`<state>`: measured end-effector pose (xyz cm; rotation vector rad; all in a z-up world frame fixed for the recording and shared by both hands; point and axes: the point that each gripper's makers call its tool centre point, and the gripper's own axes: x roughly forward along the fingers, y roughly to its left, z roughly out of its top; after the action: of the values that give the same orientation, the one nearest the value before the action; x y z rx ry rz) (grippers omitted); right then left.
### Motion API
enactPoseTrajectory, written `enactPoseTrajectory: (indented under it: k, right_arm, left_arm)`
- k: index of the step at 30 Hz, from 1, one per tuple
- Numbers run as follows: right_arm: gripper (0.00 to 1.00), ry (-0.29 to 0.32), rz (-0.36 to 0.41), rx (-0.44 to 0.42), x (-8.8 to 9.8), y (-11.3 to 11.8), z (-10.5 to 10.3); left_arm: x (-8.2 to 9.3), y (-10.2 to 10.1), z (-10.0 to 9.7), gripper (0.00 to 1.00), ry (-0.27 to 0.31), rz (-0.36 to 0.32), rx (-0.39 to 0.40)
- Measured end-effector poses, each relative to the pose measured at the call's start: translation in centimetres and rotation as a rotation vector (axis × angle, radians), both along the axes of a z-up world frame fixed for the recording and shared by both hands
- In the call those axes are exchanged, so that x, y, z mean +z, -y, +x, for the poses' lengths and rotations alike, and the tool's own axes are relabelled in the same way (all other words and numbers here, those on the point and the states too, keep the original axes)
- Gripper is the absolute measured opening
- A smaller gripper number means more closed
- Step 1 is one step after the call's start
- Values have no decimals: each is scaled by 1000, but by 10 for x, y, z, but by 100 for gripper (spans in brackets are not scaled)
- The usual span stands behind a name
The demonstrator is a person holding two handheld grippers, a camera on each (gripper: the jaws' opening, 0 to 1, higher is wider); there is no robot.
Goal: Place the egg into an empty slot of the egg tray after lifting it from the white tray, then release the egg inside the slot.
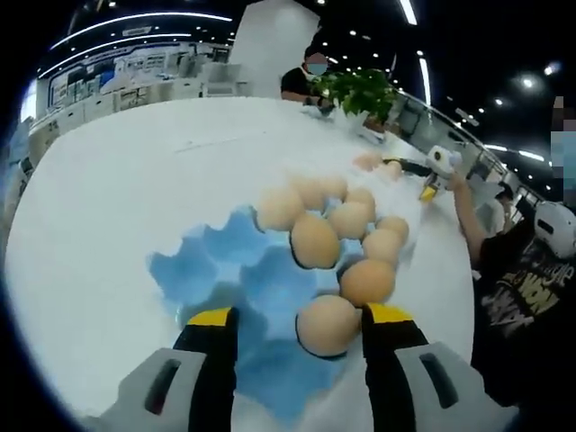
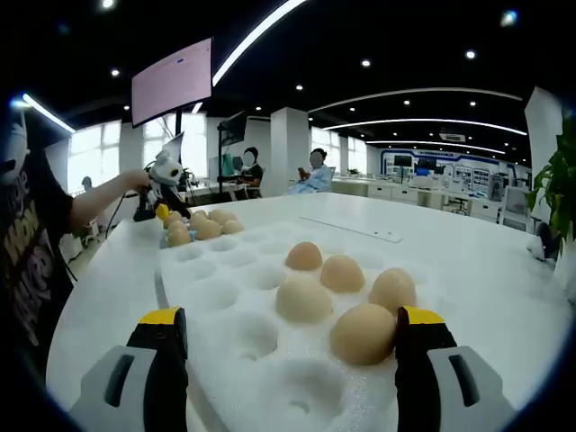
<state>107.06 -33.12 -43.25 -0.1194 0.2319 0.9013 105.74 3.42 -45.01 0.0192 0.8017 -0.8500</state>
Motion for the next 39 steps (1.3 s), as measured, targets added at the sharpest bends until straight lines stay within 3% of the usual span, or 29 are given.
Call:
enactPoseTrajectory:
  k: [3, 9, 14, 22, 39]
  right_arm:
    - [100, 0, 0, 0, 0, 0, 0]
    - [100, 0, -1, -1, 0, 0, 1]
    - [100, 0, -1, 0, 0, 0, 2]
    - [100, -19, -26, -3, 0, 0, 3]
    - [100, -45, -60, 5, -1, 5, 6]
  left_arm:
    - [1, 1, 0, 57, 3, 3, 8]
    - [6, -1, 3, 57, 63, 75, 43]
    - [21, 1, 6, 57, 136, 110, 60]
    - [40, 9, 1, 58, 193, 114, 34]
    - [50, 29, -8, 58, 235, 89, -17]
